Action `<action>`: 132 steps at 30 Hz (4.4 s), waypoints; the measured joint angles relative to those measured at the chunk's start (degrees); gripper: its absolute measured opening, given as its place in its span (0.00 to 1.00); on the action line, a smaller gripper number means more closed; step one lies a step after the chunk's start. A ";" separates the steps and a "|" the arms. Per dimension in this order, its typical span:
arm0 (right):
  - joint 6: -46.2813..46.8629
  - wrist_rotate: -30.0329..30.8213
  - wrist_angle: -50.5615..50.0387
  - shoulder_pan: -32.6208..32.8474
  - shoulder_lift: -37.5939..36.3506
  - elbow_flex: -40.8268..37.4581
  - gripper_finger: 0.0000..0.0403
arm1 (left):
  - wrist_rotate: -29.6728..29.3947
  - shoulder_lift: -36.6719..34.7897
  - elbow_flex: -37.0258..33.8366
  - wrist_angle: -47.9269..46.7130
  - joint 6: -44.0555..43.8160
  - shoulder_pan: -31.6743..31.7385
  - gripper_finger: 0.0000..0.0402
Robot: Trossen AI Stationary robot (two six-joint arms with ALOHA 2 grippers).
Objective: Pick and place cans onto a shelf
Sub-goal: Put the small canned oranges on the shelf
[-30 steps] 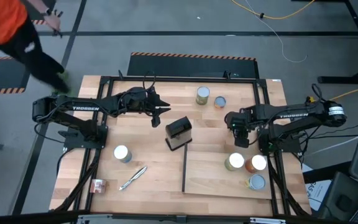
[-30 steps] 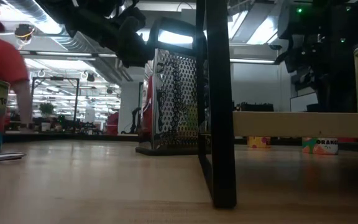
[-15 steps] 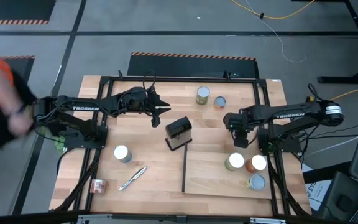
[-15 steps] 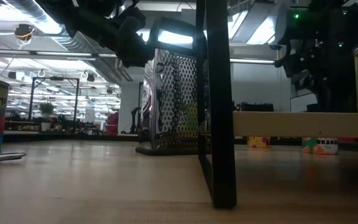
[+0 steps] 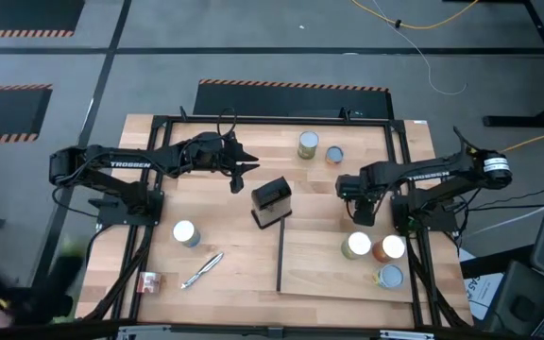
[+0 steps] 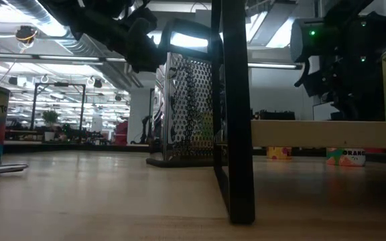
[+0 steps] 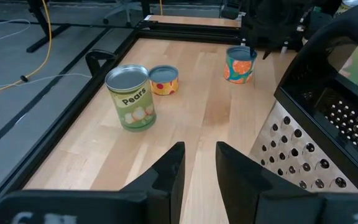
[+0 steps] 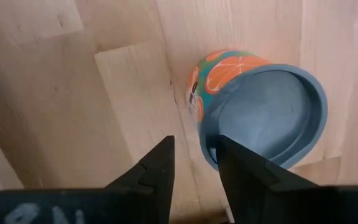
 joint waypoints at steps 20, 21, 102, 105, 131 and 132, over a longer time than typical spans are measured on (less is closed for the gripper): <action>-0.02 0.37 -3.29 0.02 0.98 3.34 0.02 | 0.00 0.00 0.00 -0.01 -0.01 0.00 0.21; -0.05 0.37 -4.55 0.02 0.98 4.60 0.02 | -0.02 0.00 0.02 -0.02 0.00 0.00 0.21; 42.30 -4.59 -8.72 52.70 27.58 40.00 0.06 | 0.00 0.00 0.01 0.00 1.01 -0.01 0.21; 41.65 -4.59 -8.72 52.70 27.58 40.00 0.09 | 0.00 0.00 0.01 0.00 1.01 -0.01 0.21; 41.39 -4.55 -8.92 52.65 27.58 40.00 0.11 | 0.00 0.00 0.00 0.00 0.90 -0.01 0.21; 41.41 -4.55 -9.16 52.65 27.58 40.00 0.11 | 0.00 0.00 0.02 0.00 0.88 -0.02 0.21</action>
